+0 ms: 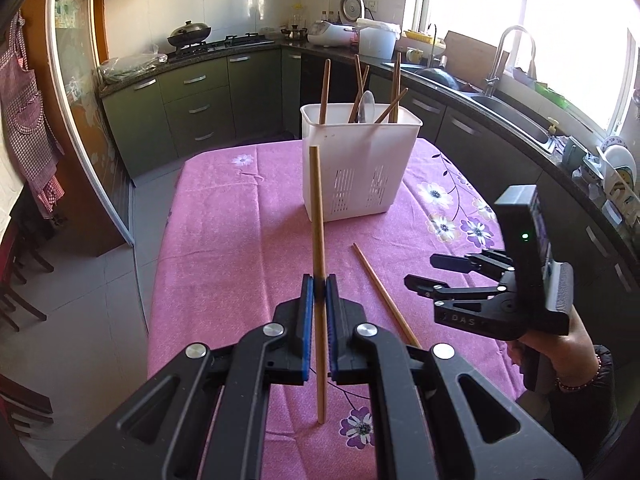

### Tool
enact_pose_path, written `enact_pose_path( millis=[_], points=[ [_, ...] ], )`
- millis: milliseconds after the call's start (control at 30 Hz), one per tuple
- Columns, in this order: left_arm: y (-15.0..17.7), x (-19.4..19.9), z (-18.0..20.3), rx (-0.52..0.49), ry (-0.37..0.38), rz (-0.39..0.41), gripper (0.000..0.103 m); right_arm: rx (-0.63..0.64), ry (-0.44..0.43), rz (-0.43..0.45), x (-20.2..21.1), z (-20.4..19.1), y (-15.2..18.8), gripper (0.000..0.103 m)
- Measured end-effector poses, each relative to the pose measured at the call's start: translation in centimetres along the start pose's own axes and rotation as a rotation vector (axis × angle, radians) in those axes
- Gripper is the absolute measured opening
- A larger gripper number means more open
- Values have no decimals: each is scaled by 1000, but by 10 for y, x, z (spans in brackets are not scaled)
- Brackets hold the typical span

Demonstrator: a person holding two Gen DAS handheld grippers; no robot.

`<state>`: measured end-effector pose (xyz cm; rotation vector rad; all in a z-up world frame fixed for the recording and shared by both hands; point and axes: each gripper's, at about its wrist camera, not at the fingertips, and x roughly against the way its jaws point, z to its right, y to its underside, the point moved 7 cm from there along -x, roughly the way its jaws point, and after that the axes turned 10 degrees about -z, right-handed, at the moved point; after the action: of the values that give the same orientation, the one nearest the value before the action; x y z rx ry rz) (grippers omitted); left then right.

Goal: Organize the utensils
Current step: 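Lift the chopstick upright with the left gripper while the right gripper closes on the other chopstick, then lift the second chopstick upright with the right gripper while the left gripper holds its chopstick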

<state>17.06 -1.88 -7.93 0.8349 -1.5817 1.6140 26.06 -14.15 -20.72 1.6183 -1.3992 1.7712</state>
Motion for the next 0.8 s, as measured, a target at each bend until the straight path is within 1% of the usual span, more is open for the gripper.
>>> enact_pose_path(
  millis=[133, 200, 333, 433, 500, 633, 700, 800],
  points=[
    [4, 4, -3, -6, 4, 12, 6, 40, 19, -44, -21, -18, -7, 48],
    [5, 5, -4, -10, 9, 16, 6, 39, 35, -58, -30, -22, -10, 48],
    [6, 7, -5, -18, 18, 22, 6, 53, 75, -72, -41, -30, -12, 48],
    [7, 8, -6, -21, 22, 25, 6, 59, 96, -72, -45, -35, -11, 45],
    [8, 8, -6, -21, 25, 27, 6, 58, 95, -71, -46, -35, -14, 37],
    [8, 9, -7, -19, 27, 30, 6, 63, 87, -73, -49, -40, -16, 27],
    [8, 9, -7, -19, 28, 30, 6, 59, 75, -72, -49, -40, -18, 9],
    [8, 9, -7, -21, 27, 30, 6, 48, 59, -65, -50, -39, -18, 8]
  ],
)
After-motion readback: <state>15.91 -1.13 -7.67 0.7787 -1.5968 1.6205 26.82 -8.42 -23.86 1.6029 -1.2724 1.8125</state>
